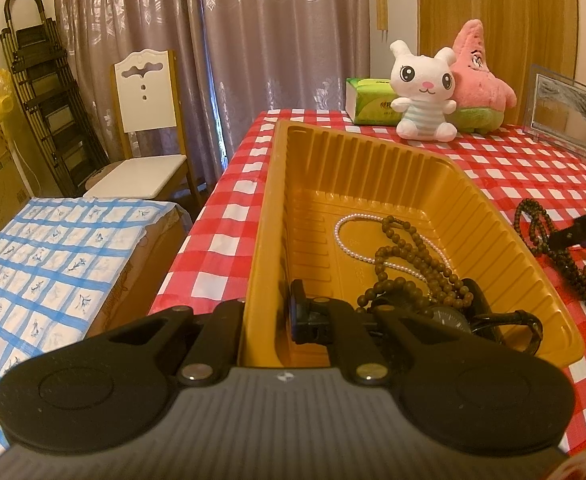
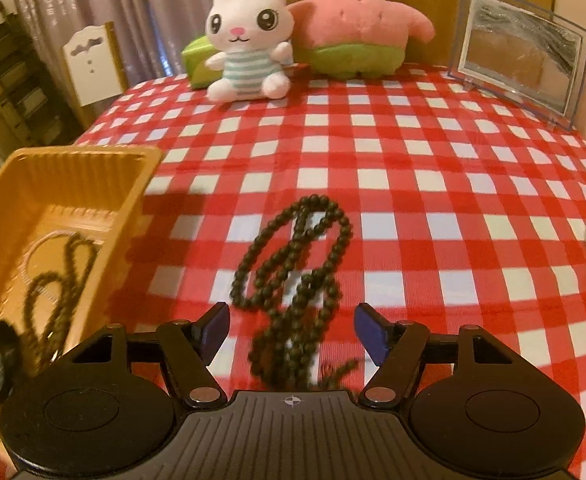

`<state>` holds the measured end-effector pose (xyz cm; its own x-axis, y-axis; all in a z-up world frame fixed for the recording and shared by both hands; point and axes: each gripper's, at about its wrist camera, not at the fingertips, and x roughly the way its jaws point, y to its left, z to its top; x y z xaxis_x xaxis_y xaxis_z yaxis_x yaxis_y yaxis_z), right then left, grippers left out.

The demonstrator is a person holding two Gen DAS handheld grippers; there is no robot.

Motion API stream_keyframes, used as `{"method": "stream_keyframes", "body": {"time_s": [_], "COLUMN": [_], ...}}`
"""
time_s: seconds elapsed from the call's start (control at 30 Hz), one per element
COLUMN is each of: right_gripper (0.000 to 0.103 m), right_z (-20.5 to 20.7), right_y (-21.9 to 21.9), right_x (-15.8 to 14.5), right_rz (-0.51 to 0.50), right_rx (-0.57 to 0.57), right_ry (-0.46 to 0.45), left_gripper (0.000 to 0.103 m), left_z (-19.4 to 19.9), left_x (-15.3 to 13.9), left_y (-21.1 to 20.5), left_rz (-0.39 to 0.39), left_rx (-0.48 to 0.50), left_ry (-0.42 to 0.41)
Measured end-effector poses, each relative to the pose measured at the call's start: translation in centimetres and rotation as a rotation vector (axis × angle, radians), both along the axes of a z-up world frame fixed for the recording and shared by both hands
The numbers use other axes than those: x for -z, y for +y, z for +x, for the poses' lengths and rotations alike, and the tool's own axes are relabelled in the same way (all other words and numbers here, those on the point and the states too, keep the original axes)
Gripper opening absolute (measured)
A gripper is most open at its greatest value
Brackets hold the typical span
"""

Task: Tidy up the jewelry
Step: 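Grasp the remaining dark bead strand on the table with the right gripper, then lift the dark bead strand high so it hangs from the right gripper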

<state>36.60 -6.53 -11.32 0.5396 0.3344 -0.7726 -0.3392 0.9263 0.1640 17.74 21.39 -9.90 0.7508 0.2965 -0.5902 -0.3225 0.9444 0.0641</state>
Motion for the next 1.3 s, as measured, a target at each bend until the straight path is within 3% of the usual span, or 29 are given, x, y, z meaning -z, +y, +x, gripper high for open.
{"method": "stream_keyframes", "body": {"time_s": [0.2,0.23,0.33,0.37,0.47,0.53,0.67,0.87,1.1,1.3], "right_gripper": [0.065,0.055,0.038,0.024,0.018,0.007,0.007,0.007,0.007,0.007], "right_z": [0.9,0.9,0.6,0.6,0.2,0.0,-0.2,-2.3,-4.9,-5.7], "right_y": [0.9,1.1,1.3,1.4,1.8,1.6,0.0,-4.0,-8.3,-9.5], "right_x": [1.2,1.4,1.4,1.4,1.2,1.0,0.0,-3.6,-8.3,-14.4], "right_rz": [-0.026,-0.037,-0.038,-0.028,-0.039,-0.025,0.041,0.154,0.189,0.177], "right_rx": [0.023,0.016,-0.019,-0.038,-0.094,-0.108,-0.089,-0.118,-0.104,-0.114], "right_ry": [-0.023,-0.025,-0.051,-0.049,-0.052,-0.05,-0.021,-0.048,-0.092,-0.199], "left_gripper": [0.006,0.006,0.006,0.006,0.006,0.006,0.006,0.006,0.006,0.006], "left_z": [0.3,0.3,0.3,0.3,0.4,0.4,0.4,0.4,0.4,0.6], "left_x": [0.1,0.1,0.1,0.1,0.2,0.2,0.2,0.2,0.2,0.2], "left_y": [0.0,0.0,-0.1,-0.1,-0.1,-0.1,-0.1,-0.1,-0.1,-0.2], "left_rz": [-0.003,-0.003,-0.004,-0.004,-0.004,-0.003,-0.005,-0.004,-0.003,0.004], "left_rx": [0.003,0.003,0.002,0.003,0.005,0.005,0.004,0.005,0.005,0.013], "left_ry": [0.004,0.004,0.004,0.005,0.008,0.007,0.007,0.007,0.008,0.012]}}
